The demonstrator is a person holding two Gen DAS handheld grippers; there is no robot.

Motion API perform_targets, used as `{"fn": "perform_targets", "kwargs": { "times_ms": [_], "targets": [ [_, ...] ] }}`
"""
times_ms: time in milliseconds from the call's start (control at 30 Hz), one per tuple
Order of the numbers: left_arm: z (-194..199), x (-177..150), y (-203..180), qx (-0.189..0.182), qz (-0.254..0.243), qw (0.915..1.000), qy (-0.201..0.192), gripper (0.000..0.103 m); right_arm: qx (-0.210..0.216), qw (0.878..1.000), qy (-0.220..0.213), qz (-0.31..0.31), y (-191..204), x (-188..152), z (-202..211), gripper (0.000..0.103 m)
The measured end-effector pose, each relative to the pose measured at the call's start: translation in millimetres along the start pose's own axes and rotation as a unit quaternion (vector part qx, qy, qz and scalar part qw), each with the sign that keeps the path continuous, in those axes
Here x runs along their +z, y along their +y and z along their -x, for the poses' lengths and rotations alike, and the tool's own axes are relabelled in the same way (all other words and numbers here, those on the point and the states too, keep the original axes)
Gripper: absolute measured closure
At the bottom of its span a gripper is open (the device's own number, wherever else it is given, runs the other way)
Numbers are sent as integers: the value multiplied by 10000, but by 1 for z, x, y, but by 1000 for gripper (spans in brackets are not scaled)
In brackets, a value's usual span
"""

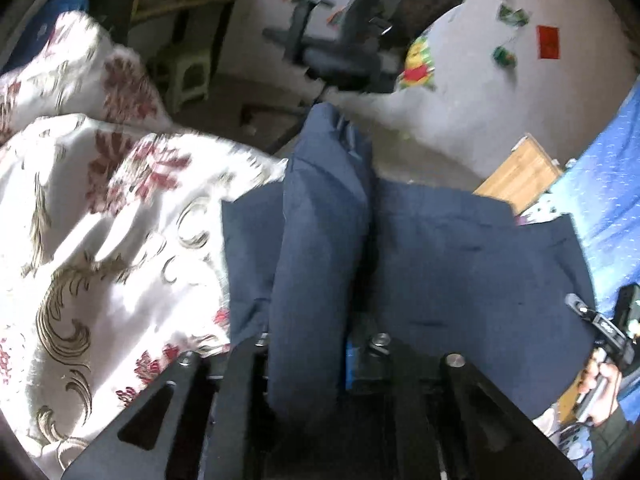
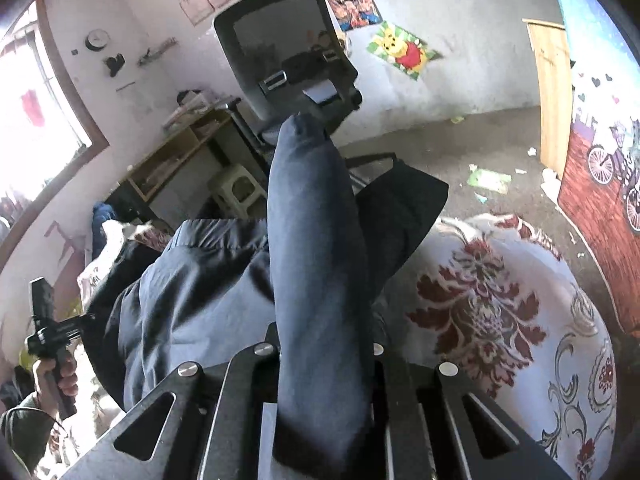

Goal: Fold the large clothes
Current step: 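Lift the gripped jacket edge with both tools and fold it over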

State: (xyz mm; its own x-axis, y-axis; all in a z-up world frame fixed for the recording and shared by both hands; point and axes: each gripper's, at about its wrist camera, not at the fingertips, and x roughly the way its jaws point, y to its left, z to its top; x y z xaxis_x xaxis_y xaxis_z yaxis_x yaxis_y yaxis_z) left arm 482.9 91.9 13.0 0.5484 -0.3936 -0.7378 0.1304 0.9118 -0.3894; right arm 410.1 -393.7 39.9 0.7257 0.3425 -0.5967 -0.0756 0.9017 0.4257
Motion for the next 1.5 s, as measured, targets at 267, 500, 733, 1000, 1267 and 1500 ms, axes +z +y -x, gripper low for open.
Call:
{"fn": "perform_targets", "kwargs": {
  "times_ms": [267,500,733,1000,1267,1500],
  "targets": [
    [-45,-1,36,-62,100,9994,326,27,21,9996,220,-165,-32,-17,-20,88],
    [-80,2,75,-1016,867,9879,794,14,-70,9987,447,-235,-46,-29,-39,79],
    [-57,-3,67,-1374,745,9863,528,71,-100,9982,462,-377,-48,-30,-42,78],
    [-4,-4,32,-1095,448,9929,-97,90,-295,9995,63,-29,-14,-14,-15,91],
    [35,-10,-24,-1463,172,9886,-313,90,-339,9967,-613,415,15,9,54,91],
    [14,-19,-55,-1375,17,9904,-119,90,-697,9958,-534,276,-4,-6,71,91]
  ]
}}
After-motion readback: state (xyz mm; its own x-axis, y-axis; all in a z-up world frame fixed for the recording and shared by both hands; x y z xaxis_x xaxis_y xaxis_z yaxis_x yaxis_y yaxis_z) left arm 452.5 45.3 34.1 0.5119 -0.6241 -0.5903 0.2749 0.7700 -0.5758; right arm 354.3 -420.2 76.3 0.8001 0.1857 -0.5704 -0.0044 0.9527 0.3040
